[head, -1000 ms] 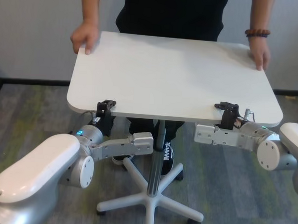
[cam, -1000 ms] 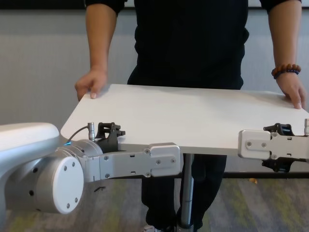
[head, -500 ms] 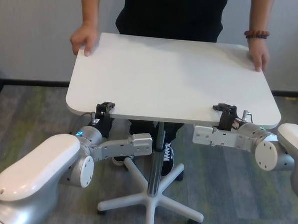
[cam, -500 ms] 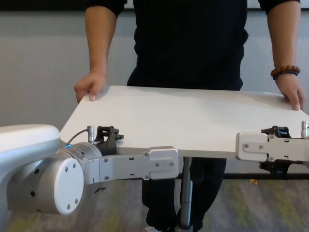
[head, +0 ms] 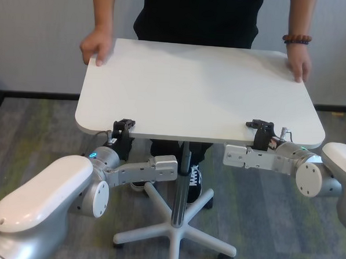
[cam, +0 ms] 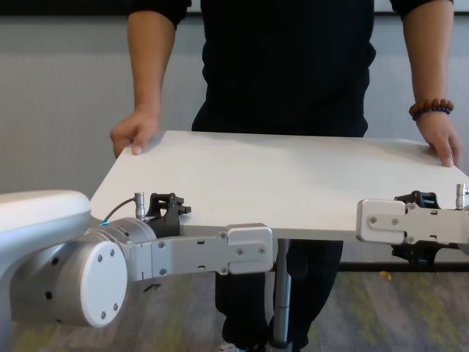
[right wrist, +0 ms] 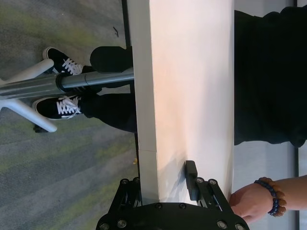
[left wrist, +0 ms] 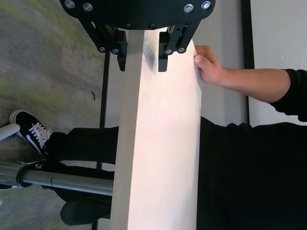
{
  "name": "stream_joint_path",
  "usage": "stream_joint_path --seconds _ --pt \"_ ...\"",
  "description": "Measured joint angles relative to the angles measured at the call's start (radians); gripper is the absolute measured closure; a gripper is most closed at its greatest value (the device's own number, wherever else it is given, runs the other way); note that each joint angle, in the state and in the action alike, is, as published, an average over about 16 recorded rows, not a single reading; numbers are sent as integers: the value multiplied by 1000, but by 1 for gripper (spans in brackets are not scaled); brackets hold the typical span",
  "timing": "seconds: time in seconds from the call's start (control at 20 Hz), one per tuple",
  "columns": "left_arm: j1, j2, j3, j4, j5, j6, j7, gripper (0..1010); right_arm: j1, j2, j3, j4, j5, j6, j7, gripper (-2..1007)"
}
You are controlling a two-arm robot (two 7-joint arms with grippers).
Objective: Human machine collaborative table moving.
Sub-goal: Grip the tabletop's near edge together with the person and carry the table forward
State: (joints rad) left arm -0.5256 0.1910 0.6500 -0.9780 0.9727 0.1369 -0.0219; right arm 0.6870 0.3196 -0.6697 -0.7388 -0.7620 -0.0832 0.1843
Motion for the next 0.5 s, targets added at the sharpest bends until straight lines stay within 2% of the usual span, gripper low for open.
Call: stream_joint_path --seconds 0.5 --pt "2 0 0 0 -1 -1 -1 631 0 0 1 -1 -1 0 2 564"
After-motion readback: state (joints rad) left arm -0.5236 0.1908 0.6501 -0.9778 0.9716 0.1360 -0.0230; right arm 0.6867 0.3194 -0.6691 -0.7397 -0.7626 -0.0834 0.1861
